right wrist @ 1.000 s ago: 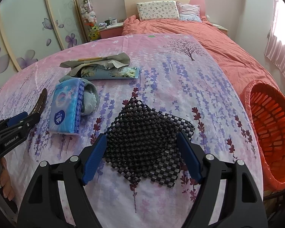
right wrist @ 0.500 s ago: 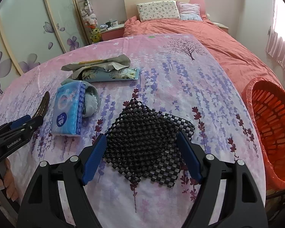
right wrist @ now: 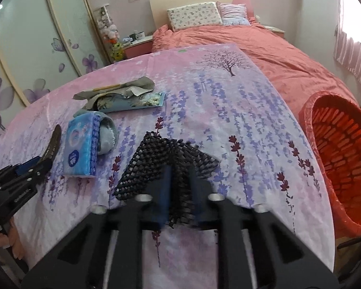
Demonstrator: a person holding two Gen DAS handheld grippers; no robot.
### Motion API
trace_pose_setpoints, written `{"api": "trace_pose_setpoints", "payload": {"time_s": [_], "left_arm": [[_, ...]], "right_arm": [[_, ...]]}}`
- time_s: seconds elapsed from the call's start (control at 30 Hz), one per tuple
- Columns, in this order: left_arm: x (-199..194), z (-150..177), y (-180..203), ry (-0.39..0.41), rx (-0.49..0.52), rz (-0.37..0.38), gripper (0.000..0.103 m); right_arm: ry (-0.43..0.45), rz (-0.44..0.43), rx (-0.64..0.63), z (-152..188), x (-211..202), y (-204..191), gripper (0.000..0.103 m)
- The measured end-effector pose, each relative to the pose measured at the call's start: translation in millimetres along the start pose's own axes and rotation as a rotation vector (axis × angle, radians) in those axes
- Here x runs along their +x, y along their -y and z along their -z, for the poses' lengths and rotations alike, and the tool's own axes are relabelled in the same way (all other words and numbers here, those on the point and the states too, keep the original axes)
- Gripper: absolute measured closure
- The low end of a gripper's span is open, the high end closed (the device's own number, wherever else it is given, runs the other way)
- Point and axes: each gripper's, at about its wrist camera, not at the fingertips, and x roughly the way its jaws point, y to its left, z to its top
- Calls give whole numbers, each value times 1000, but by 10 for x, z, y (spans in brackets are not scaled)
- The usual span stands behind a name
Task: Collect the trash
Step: 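Grasp the brown plastic slat with the left tool while the right tool grasps the black mesh pad, then carry the slat and mesh pad into the orange basket and release both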
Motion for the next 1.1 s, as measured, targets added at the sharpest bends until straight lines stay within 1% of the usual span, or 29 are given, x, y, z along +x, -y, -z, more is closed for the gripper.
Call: {"api": "trace_pose_setpoints", "payload": {"time_s": [0.13, 0.2, 0.23, 0.27, 0.3, 0.33, 0.4, 0.47, 0.53, 0.6, 0.63, 0.67, 0.7, 0.73, 0.77, 0.8, 0.87, 0.9, 0.97, 1.03, 1.1], "left_arm": [[-5, 2, 38, -7, -5, 6, 70], [-1, 6, 31, -10, -9, 7, 70], [1, 5, 24, -10, -8, 6, 70], [-2, 9, 24, -10, -8, 5, 70], [-4, 13, 22, -10, -8, 5, 70], [-1, 12, 26, -10, -10, 6, 70], [-6, 22, 14, -9, -16, 11, 70], [-1, 27, 1, -7, -22, 17, 70], [2, 26, -5, -4, -24, 19, 70], [3, 28, -20, -4, -26, 19, 70], [3, 28, -21, -3, -27, 20, 70], [1, 26, -25, -3, -29, 20, 70], [-1, 24, -26, -3, -30, 20, 70], [-4, 28, -33, -2, -29, 21, 70], [-11, 26, -36, -1, -28, 25, 70], [-15, 28, -34, 0, -28, 29, 70], [-34, 37, -34, 4, -28, 34, 70], [-51, 42, -27, 7, -28, 37, 70], [-102, 50, -9, 17, -29, 42, 70], [-183, 41, 14, 32, -30, 46, 70], [-266, 13, 37, 45, -32, 52, 70]], "right_arm": [[24, -37, 4, 9, -47, -3, 94], [8, -62, 12, -4, -24, -20, 93], [-3, -70, 20, -13, -7, -25, 87], [-17, -78, 35, -26, 18, -40, 78], [-20, -86, 44, -30, 24, -43, 54], [-17, -93, 54, -34, 28, -61, 38], [-21, -86, 48, -39, 46, -121, 36], [-23, -60, 27, -42, 78, -201, 31], [-22, -10, -14, -27, 102, -305, 25], [-28, 66, -73, -3, 142, -437, 24], [-30, 89, -93, 0, 149, -479, 29], [-27, 80, -104, 4, 143, -502, 35], [-21, 76, -108, 11, 130, -507, 47], [-19, 69, -108, 15, 123, -501, 56], [-17, 65, -105, 23, 110, -488, 61], [-15, 53, -100, 33, 93, -468, 75], [-17, 27, -90, 60, 59, -430, 90], [-16, 19, -86, 70, 39, -403, 92], [-12, 3, -63, 80, -17, -337, 92], [12, -16, -35, 72, -131, -239, 93], [36, -13, -22, 40, -235, -165, 93]]}}
